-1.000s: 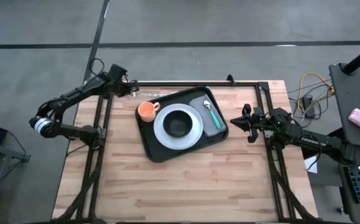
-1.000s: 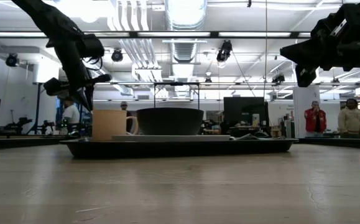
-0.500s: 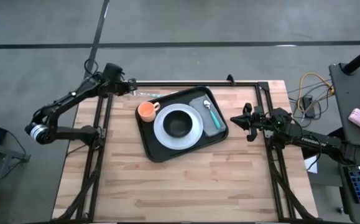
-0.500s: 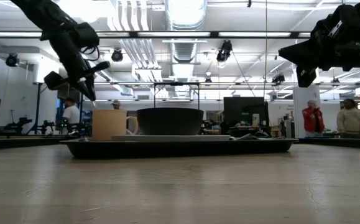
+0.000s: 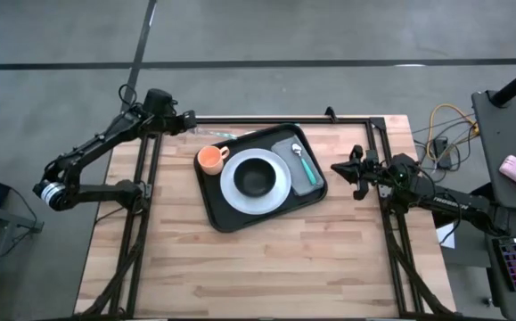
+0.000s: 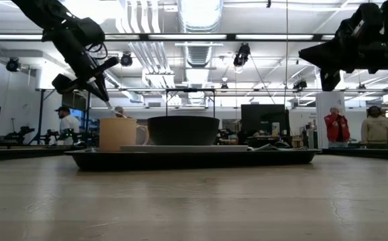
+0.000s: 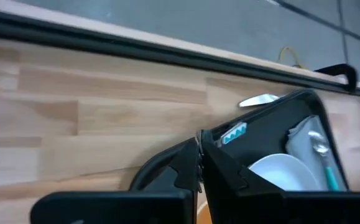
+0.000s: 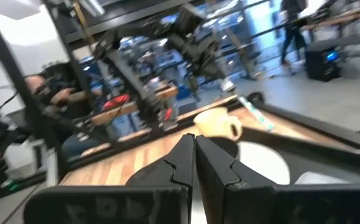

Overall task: Set up tray
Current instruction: Put the light blue fork on the gray napkin to the left of the light blue spoon on the black tray

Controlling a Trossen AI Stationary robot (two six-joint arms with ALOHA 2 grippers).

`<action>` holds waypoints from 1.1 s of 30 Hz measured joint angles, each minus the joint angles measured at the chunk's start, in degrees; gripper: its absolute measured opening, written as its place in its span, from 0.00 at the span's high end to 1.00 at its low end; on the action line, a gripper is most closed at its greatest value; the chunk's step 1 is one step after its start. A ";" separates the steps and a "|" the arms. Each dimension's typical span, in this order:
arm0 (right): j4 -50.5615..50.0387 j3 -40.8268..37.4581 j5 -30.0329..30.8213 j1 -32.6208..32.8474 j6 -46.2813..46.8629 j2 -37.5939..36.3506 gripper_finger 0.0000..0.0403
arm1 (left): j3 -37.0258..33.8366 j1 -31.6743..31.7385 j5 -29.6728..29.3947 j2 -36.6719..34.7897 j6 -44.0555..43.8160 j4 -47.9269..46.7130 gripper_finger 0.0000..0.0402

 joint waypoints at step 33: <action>-14.60 31.12 9.68 0.02 -19.08 37.10 0.52 | 0.07 -0.04 10.90 -0.49 0.57 11.80 1.00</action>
